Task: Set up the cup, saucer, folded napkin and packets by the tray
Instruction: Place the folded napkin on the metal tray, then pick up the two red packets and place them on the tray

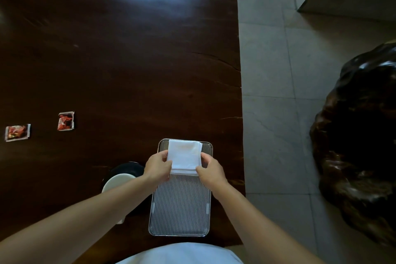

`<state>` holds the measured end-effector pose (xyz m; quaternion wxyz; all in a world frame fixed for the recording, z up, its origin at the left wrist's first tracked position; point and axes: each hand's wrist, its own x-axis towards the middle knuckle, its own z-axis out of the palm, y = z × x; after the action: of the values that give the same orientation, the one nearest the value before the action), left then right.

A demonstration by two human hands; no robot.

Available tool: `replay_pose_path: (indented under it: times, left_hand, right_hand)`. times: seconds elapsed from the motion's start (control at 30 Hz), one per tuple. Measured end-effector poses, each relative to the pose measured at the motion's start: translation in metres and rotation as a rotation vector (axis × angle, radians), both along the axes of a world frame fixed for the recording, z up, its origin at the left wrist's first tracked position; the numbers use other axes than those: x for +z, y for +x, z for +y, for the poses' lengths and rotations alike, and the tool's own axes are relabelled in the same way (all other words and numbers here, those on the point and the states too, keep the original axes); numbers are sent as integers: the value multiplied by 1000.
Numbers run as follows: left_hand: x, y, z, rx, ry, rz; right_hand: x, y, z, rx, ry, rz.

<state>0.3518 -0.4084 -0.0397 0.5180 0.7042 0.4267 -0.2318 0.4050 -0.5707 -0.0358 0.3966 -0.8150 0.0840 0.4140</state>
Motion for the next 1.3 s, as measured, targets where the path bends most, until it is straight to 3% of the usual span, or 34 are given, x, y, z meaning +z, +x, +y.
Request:
replay_pose_path:
  times: [0.3,0.7,0.87,1.0,1.3]
  left_hand:
    - [7,1,6,-119,-22,-8]
    - [22,-27,23,25,-195,-60]
    - [37,-51,38,51,-222,-87]
    - [49,-71,61,18,-63,-115]
    - [72,-118,135,-72,384,-111]
  right_hand:
    - [3,-2,-4,10,-38,20]
    - [13,-4,-14,-56,57,71]
    - [23,1,-4,-48,-154,-157]
    - [37,3,26,43,-151,-292]
    - [46,-33,122,342,-6,-323]
